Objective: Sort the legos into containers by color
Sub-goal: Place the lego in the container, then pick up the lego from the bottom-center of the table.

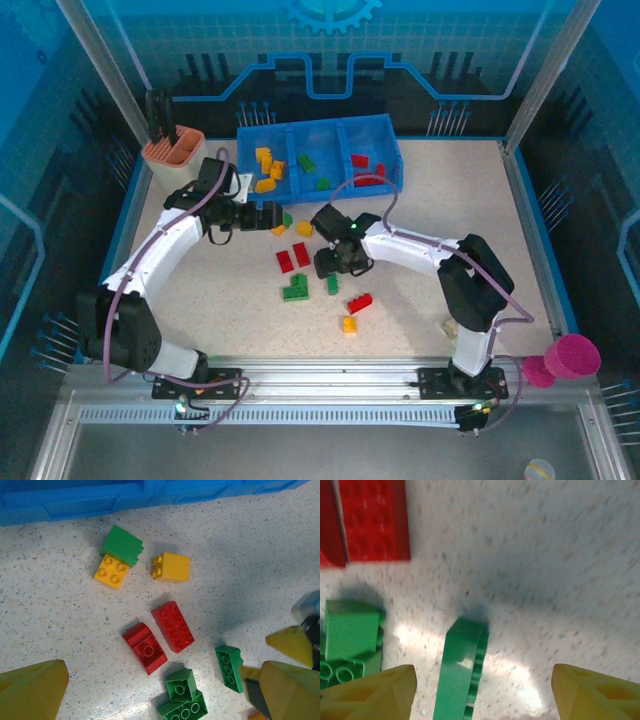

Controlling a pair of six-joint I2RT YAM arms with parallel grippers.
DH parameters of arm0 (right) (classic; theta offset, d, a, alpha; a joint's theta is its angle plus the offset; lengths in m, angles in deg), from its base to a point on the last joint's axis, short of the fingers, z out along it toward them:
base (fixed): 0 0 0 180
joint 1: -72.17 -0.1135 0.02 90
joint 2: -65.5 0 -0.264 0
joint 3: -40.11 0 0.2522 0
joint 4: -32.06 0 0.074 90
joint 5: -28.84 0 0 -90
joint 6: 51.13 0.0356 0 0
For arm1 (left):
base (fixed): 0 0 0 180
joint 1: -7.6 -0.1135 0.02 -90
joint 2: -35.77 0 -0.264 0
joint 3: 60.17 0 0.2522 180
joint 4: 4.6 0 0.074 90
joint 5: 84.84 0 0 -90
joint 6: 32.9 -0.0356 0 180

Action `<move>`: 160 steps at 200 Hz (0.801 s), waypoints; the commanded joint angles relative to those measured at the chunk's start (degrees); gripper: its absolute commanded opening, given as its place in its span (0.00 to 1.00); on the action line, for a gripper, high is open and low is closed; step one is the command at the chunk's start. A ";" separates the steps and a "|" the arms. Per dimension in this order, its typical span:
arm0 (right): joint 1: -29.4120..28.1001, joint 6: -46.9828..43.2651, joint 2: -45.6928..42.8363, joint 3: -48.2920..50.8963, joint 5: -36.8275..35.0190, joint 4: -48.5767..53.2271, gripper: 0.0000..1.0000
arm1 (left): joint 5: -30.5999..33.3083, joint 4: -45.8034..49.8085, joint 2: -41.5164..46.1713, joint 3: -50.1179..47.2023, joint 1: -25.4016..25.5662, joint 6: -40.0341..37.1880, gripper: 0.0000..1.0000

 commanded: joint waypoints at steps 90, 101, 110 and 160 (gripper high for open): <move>-1.33 6.46 0.53 3.81 -0.49 -4.59 0.74 | -0.69 -0.22 2.60 -1.68 -0.33 -1.66 0.99; -1.30 6.13 1.43 3.45 -0.74 -4.61 0.72 | -0.69 -0.39 2.78 -2.04 -0.33 -1.50 0.99; -1.25 5.64 2.34 2.93 -0.73 -4.70 0.70 | -0.72 -0.43 2.92 -2.22 -0.33 -1.46 0.99; -1.31 4.06 8.15 -0.95 0.22 -2.43 0.51 | -0.15 -0.34 3.88 -2.85 -0.33 -1.36 0.99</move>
